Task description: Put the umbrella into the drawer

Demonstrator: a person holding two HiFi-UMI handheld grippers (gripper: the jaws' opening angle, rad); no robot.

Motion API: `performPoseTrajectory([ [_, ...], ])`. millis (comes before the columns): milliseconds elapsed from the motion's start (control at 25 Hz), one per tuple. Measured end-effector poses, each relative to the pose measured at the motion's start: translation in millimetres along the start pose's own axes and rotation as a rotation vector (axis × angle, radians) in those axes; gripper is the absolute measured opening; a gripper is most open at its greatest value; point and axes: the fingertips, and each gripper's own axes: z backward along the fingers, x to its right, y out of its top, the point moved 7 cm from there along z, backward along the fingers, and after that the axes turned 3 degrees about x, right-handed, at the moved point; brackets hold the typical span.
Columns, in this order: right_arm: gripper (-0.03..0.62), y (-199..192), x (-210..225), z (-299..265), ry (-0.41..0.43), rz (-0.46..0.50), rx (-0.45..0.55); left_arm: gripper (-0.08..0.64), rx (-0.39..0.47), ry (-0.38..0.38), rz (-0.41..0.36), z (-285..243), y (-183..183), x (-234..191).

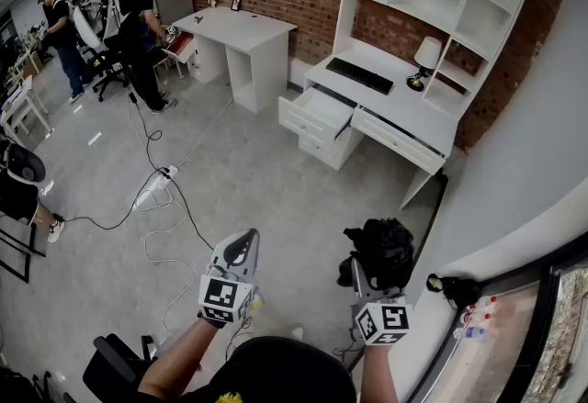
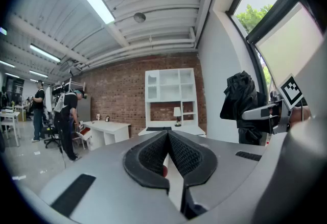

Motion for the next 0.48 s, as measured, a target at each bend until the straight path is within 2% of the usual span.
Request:
performPoseTrajectory([
  [240, 0.235, 21.3, -4.9, -3.7, 0.039, 0.048, 0.031, 0.017, 0.054, -0.016, -0.048, -8.0, 19.5, 18.3],
  [480, 0.236, 23.5, -7.0, -3.4, 0.035, 0.055, 0.034, 0.017, 0.044, -0.047, -0.121, -13.4, 23.0, 17.2],
])
